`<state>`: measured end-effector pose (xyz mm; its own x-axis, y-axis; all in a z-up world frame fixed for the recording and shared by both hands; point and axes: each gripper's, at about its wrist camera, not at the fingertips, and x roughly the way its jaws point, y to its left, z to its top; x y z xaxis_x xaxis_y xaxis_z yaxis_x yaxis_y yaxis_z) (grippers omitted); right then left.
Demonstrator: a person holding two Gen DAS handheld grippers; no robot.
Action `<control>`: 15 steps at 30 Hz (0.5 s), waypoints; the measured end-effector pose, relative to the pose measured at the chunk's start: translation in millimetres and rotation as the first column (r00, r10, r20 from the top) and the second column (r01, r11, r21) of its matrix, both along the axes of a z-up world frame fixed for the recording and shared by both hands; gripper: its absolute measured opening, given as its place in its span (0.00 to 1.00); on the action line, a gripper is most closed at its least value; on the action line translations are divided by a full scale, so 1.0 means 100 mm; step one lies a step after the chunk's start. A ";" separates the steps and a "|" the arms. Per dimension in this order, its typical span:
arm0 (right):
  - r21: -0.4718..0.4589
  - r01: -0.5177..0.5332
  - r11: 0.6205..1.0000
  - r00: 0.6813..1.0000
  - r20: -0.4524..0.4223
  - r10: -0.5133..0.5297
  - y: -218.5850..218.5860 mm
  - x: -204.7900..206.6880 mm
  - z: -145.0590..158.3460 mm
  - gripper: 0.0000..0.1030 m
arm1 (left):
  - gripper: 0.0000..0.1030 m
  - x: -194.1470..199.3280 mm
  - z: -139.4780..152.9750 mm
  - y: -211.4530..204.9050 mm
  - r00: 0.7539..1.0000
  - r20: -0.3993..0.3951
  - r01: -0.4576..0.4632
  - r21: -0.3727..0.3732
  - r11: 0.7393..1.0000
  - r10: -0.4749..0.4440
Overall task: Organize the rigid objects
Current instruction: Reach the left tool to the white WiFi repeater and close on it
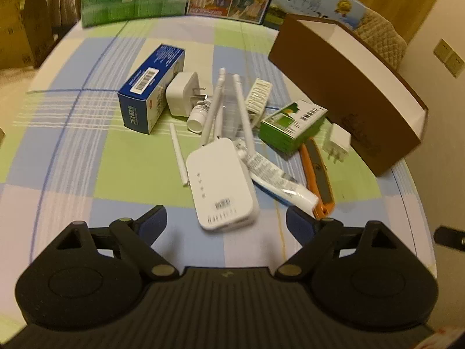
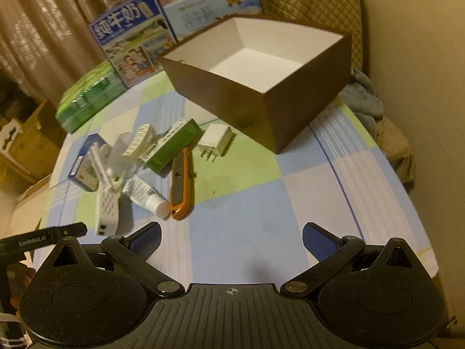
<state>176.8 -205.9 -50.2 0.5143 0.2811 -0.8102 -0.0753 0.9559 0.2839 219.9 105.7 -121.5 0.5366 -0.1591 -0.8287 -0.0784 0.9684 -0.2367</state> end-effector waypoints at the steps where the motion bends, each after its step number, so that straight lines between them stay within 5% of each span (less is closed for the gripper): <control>1: -0.009 0.010 1.000 1.000 -0.006 -0.010 0.01 0.04 -0.02 0.98 | 0.84 0.06 -0.03 0.03 1.000 -0.002 -0.002 -0.013 1.000 0.002; 8: -0.046 0.062 0.997 0.997 -0.042 -0.064 0.05 0.20 -0.11 0.98 | 0.83 0.36 -0.29 0.19 0.998 -0.050 -0.036 -0.100 0.994 0.031; 15: -0.058 0.089 0.994 0.992 -0.085 -0.093 0.08 0.31 -0.20 0.98 | 0.70 0.52 -0.50 0.29 0.994 -0.105 -0.053 -0.176 0.983 0.035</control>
<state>207.9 -197.6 -70.5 0.4621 0.1913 -0.8659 0.0357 0.9717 0.2337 272.2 134.3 -172.0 0.4614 -0.2867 -0.8396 -0.1526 0.9066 -0.3934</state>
